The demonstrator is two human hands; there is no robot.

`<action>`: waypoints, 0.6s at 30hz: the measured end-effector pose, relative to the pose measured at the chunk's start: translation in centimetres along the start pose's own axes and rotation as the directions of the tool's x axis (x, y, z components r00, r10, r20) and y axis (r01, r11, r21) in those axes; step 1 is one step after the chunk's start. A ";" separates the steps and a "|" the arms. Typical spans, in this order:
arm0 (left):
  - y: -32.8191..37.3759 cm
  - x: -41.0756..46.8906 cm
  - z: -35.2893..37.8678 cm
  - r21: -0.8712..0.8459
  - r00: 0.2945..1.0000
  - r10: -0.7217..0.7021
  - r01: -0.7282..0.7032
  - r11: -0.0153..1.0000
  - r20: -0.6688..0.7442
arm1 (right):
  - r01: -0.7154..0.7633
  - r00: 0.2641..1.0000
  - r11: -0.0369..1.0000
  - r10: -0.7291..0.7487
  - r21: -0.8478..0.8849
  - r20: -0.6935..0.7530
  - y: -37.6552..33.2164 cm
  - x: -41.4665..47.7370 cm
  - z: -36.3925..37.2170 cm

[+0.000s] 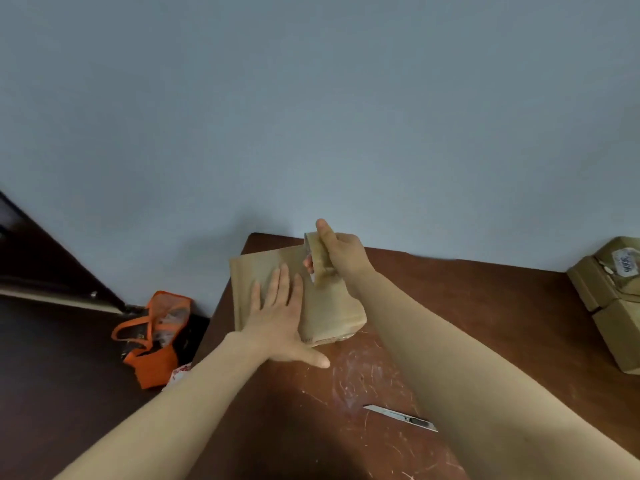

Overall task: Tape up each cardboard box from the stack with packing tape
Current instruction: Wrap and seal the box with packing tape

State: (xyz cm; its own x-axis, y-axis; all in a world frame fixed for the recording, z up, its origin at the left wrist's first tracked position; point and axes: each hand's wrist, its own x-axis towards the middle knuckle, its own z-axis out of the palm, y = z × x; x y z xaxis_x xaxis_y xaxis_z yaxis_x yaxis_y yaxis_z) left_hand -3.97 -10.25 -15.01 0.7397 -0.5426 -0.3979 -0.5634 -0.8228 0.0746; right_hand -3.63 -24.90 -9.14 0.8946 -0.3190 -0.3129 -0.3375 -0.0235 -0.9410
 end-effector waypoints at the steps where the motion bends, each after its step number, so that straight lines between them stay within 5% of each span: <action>1: -0.3 0.3 0.6 0.014 0.999 -0.006 0.006 1.000 -0.039 | -0.014 1.000 1.000 0.014 -0.027 0.001 0.2 0.5 0.1; 11: -0.4 1.2 1.8 0.028 0.981 -0.059 0.065 0.997 -0.185 | 0.002 1.000 0.998 -0.003 -0.058 -0.017 1.1 -4.0 -0.9; 18: -0.2 1.2 1.7 0.025 0.983 -0.058 0.063 0.998 -0.177 | -0.189 0.981 0.980 0.191 0.066 -0.015 6.3 -9.8 -0.9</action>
State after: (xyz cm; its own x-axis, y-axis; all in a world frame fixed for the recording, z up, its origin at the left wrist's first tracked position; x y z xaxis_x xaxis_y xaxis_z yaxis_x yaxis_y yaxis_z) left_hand -3.57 -10.48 -17.04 0.8244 -0.5157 -0.2333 -0.5247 -0.8509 0.0265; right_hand -14.82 -22.76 -11.86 0.8091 -0.3322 -0.4847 -0.4807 0.1003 -0.8711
